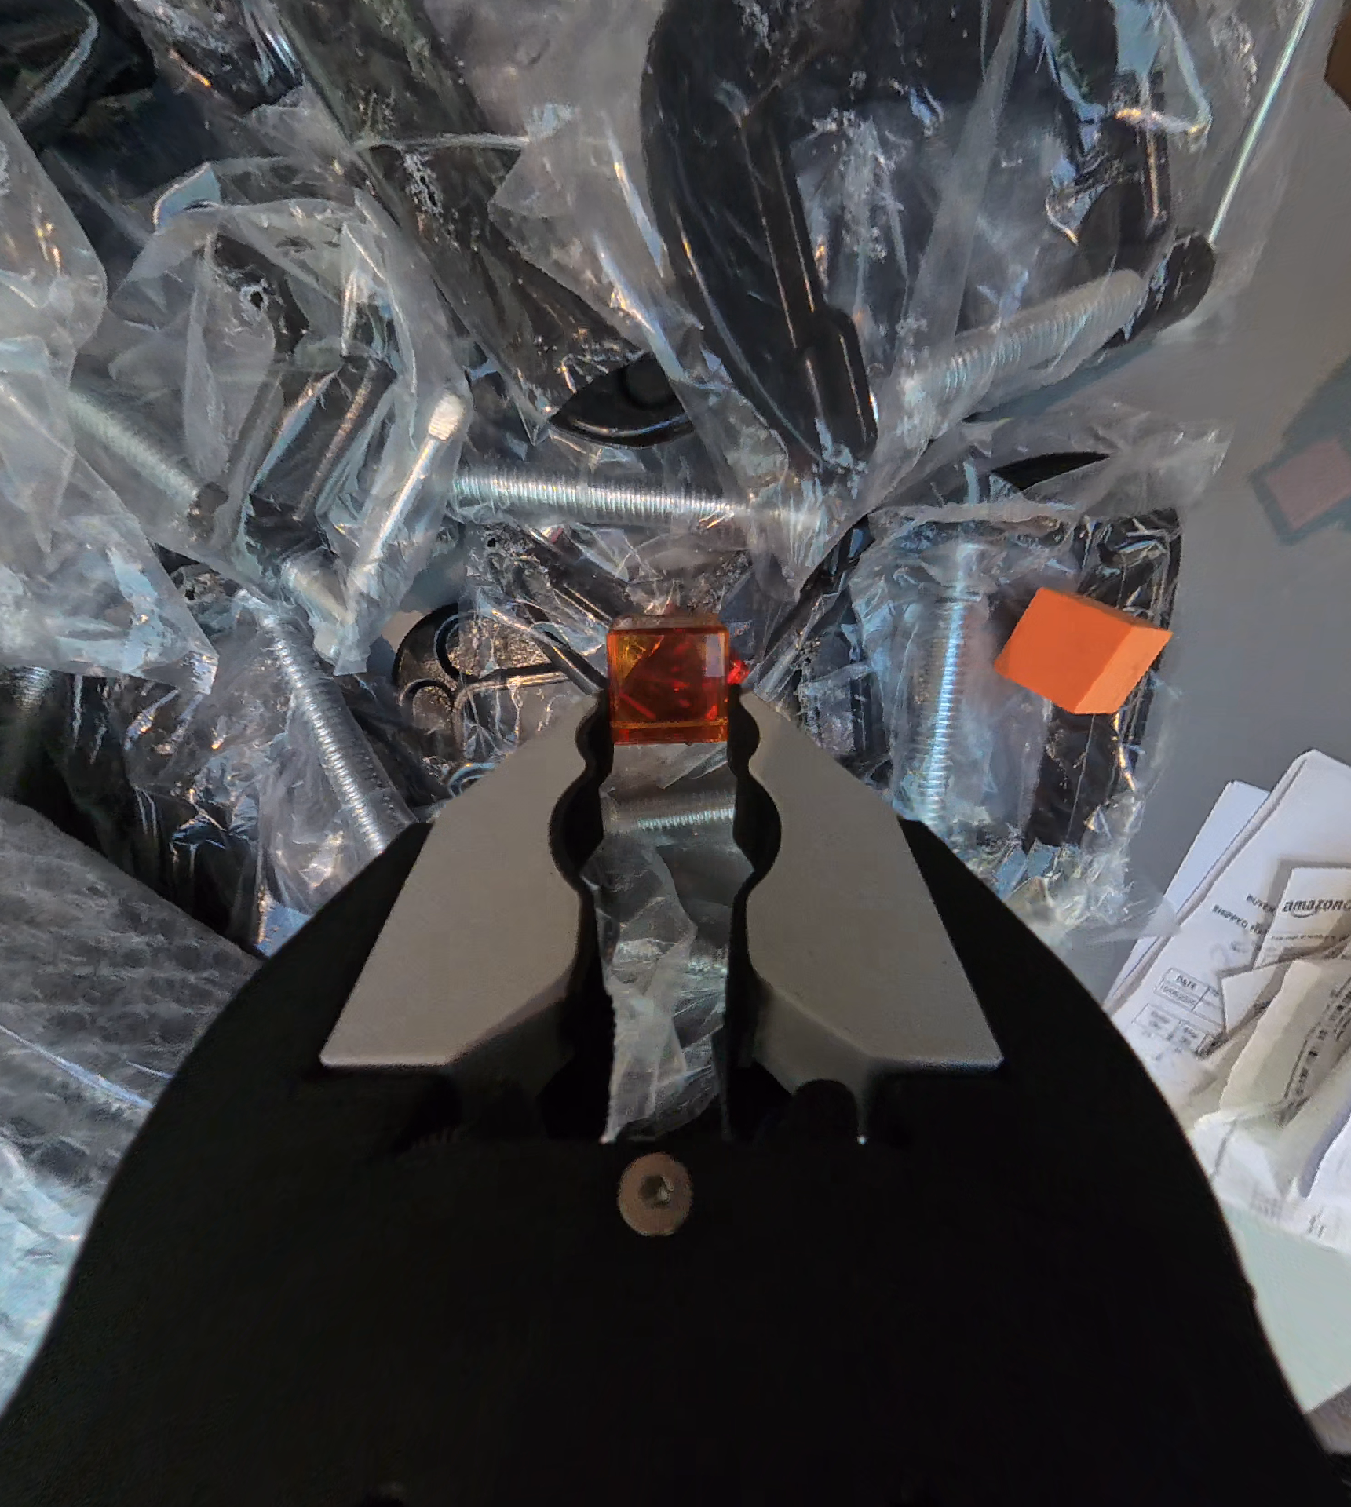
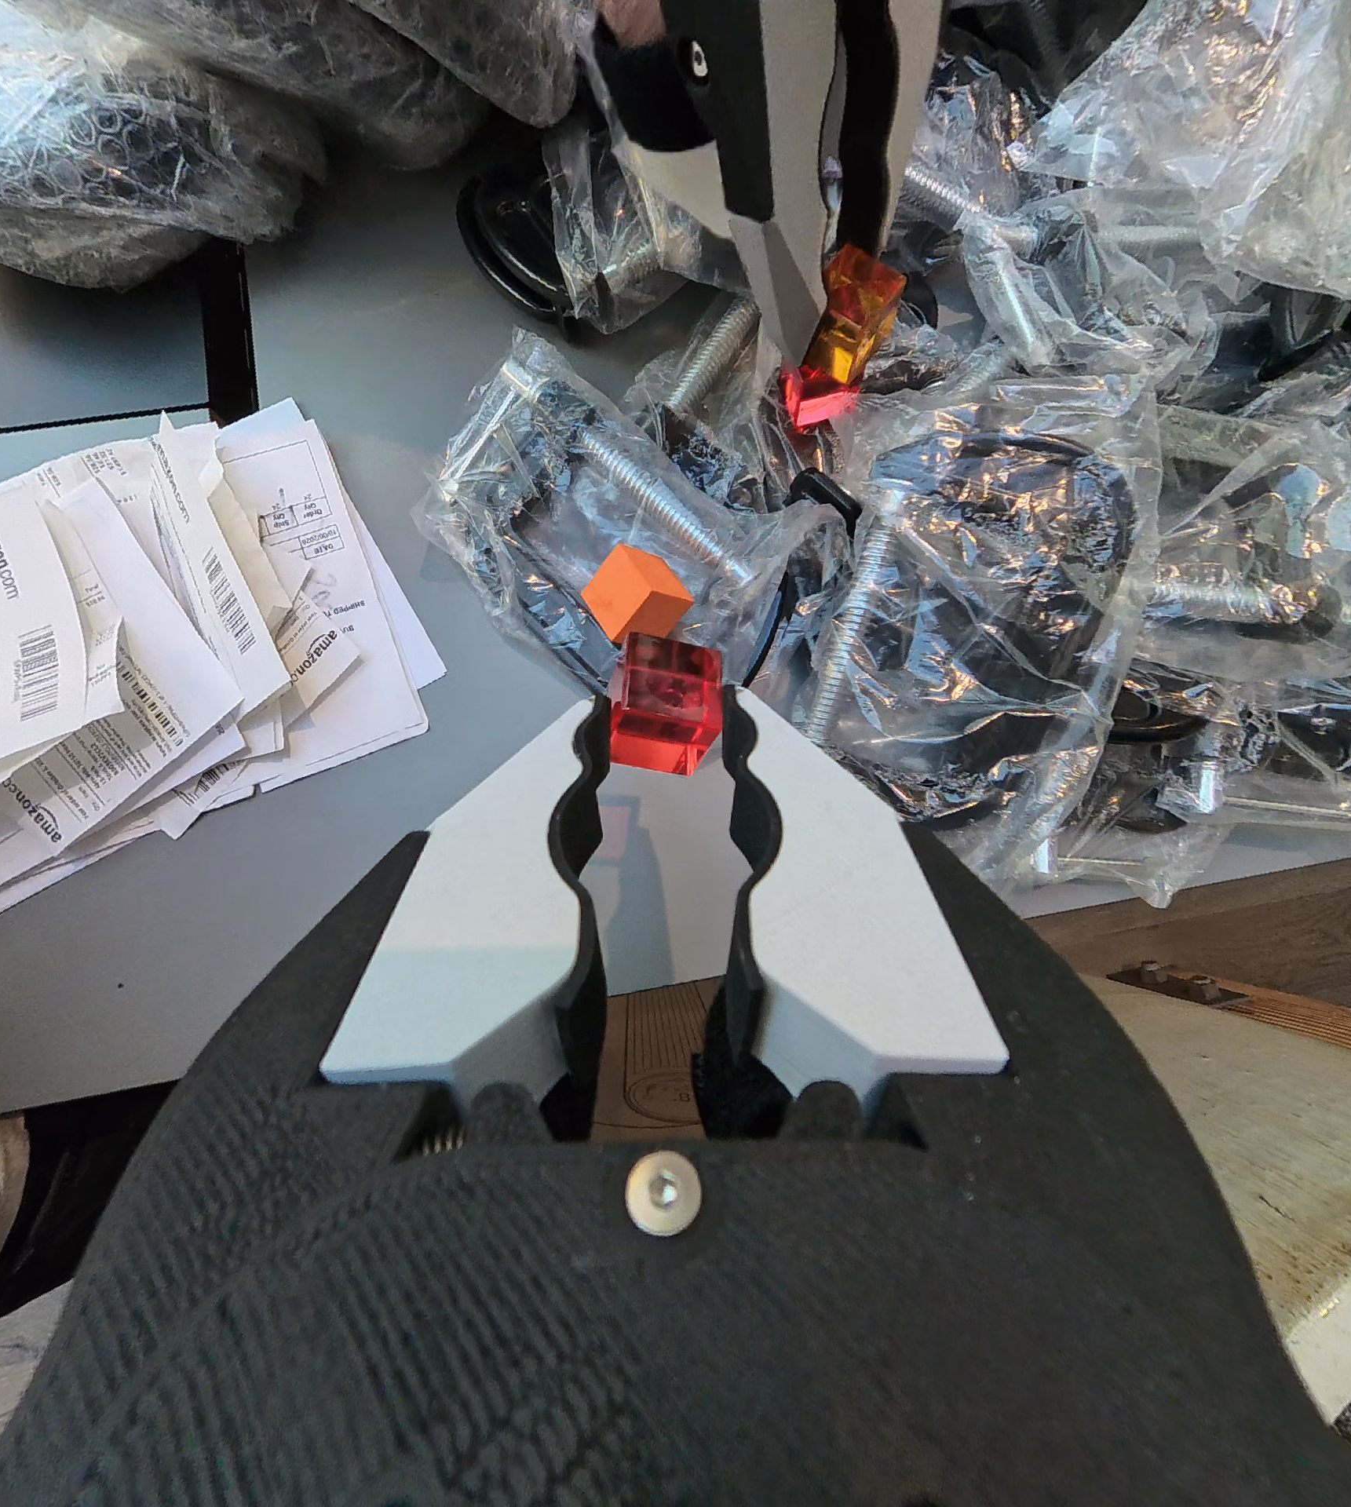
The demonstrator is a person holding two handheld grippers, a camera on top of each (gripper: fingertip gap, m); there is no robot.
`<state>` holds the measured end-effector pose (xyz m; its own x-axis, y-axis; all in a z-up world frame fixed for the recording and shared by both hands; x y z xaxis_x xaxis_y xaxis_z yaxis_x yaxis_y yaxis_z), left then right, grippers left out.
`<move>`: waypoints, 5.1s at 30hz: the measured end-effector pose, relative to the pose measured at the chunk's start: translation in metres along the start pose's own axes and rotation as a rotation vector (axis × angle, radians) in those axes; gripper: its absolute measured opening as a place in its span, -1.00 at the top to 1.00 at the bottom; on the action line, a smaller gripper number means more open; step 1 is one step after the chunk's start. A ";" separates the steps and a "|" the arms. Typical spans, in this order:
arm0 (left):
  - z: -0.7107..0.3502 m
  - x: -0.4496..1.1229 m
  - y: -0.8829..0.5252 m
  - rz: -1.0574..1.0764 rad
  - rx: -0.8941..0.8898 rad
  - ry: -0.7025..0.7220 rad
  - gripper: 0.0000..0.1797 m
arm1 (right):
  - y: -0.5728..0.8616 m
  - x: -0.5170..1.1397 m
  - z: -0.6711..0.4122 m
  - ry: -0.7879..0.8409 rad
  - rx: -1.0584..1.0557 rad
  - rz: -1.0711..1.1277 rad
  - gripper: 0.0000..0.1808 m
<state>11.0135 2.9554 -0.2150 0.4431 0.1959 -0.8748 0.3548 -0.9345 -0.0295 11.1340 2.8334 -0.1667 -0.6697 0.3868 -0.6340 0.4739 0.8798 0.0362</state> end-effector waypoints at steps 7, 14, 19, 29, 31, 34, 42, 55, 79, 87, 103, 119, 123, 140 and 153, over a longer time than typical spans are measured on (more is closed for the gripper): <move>0.000 0.001 -0.006 0.076 0.109 -0.083 0.71 | 0.000 -0.001 0.000 0.006 0.002 -0.004 0.72; -0.003 0.004 -0.007 0.115 0.125 -0.110 0.66 | 0.001 0.000 0.001 0.007 0.007 -0.006 0.72; -0.001 0.004 -0.007 0.113 0.125 -0.130 0.59 | 0.001 0.001 0.002 0.005 0.007 -0.008 0.72; 0.003 -0.001 -0.006 0.096 0.118 -0.120 0.59 | -0.002 0.004 0.002 0.004 0.004 -0.015 0.72; 0.003 -0.002 -0.006 0.095 0.116 -0.119 0.59 | -0.002 0.005 0.002 0.000 -0.002 -0.015 0.72; 0.001 -0.004 -0.006 0.092 0.114 -0.115 0.59 | -0.003 0.005 0.001 0.000 -0.005 -0.016 0.72; -0.004 -0.006 -0.008 0.079 0.100 -0.092 0.73 | -0.002 0.005 0.000 0.002 -0.004 -0.012 0.72; -0.008 -0.003 -0.005 0.089 0.101 -0.106 0.68 | -0.001 0.005 0.001 -0.005 -0.005 -0.012 0.72; -0.007 -0.003 -0.008 0.083 0.066 -0.093 0.66 | -0.004 0.008 0.002 -0.010 -0.005 -0.020 0.72; -0.008 0.000 -0.009 0.087 0.071 -0.101 0.70 | -0.002 0.007 0.001 -0.010 -0.006 -0.017 0.72; -0.003 -0.005 -0.008 0.073 0.079 -0.124 0.58 | -0.003 0.009 -0.001 -0.007 -0.012 -0.023 0.72; -0.015 -0.093 0.111 0.274 -0.180 0.416 0.40 | -0.024 0.014 -0.031 0.140 -0.018 -0.136 0.72; -0.007 -0.099 0.143 0.495 -0.500 0.540 0.32 | -0.046 0.005 -0.058 0.271 -0.175 -0.182 0.72; 0.025 -0.140 0.169 0.855 -0.986 0.816 0.72 | -0.076 -0.002 -0.071 0.410 -0.455 -0.169 0.52; 0.052 -0.189 0.197 0.753 -0.931 0.854 0.72 | -0.016 0.088 0.017 -0.121 -0.900 -0.088 0.69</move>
<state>10.9569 2.7191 -0.0808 0.9833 0.1817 0.0118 0.0694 -0.4341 0.8982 11.0772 2.8491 -0.2362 -0.5941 0.3206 -0.7377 -0.2351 0.8079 0.5404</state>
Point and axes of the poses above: each gripper's, where its closed fingertips meet, x out along the fingers, z out of its underside, y = z × x across the jaws, the point moved 3 cm from there along -x, back along the fingers, and after that the axes turned 9 degrees about y, right-handed, at the moved point
